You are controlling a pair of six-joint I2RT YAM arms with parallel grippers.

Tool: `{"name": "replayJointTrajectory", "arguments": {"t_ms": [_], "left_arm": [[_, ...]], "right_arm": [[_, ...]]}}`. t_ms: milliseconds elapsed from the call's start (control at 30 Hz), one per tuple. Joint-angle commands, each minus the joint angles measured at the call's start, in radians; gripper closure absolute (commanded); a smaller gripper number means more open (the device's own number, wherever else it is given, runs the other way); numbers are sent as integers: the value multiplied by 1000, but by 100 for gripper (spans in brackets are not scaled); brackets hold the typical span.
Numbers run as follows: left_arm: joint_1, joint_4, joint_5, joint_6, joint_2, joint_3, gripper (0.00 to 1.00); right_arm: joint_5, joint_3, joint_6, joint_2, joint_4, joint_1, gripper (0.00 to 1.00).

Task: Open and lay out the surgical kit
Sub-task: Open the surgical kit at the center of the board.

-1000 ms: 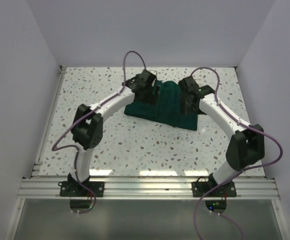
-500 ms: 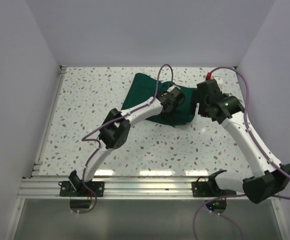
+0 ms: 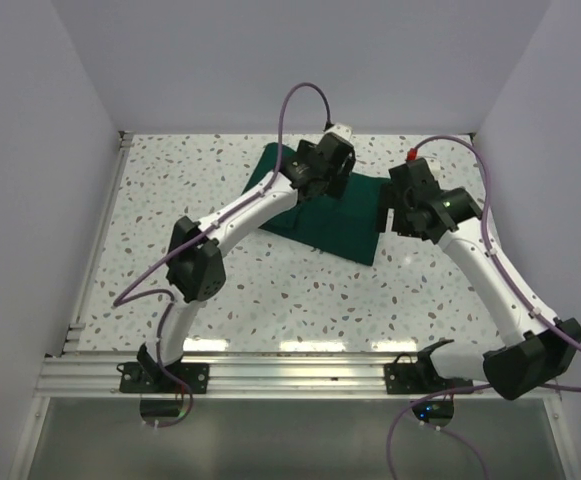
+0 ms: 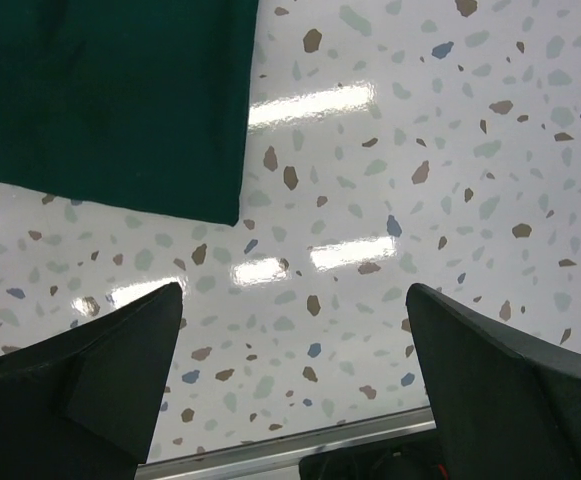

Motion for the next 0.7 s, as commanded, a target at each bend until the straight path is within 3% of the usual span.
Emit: {"name": "replayJointTrajectory", "arguments": {"t_ms": [0, 233, 433, 667], "left_arm": [[54, 58, 20, 39, -65, 33, 11], [200, 33, 58, 35, 38, 7, 11], [207, 41, 119, 52, 102, -19, 14], [162, 98, 160, 101, 64, -105, 12]], "right_arm": [[-22, 25, 13, 22, -5, 0, 1], [-8, 48, 7, 43, -20, 0, 1], [7, 80, 1, 74, -31, -1, 1], [9, 86, 4, 118, -17, 0, 1]]}}
